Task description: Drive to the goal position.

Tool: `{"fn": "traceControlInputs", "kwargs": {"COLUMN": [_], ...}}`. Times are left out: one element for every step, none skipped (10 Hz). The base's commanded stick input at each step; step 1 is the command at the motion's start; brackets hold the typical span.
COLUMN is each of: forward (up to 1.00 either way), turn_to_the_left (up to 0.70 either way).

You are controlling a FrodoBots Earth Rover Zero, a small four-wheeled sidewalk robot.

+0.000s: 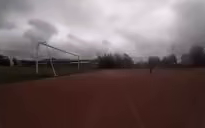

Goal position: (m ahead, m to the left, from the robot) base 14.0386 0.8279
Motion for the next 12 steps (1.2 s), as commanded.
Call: {"fn": "traceControlInputs", "kwargs": {"forward": [0.70,0.70,0.70,0.70,0.70,0.70,0.70,0.70,0.70,0.70,0.70,0.70], "turn_to_the_left": [0.00,0.00,0.00,0.00,0.00,0.00,0.00,0.00,0.00,0.00,0.00,0.00]}}
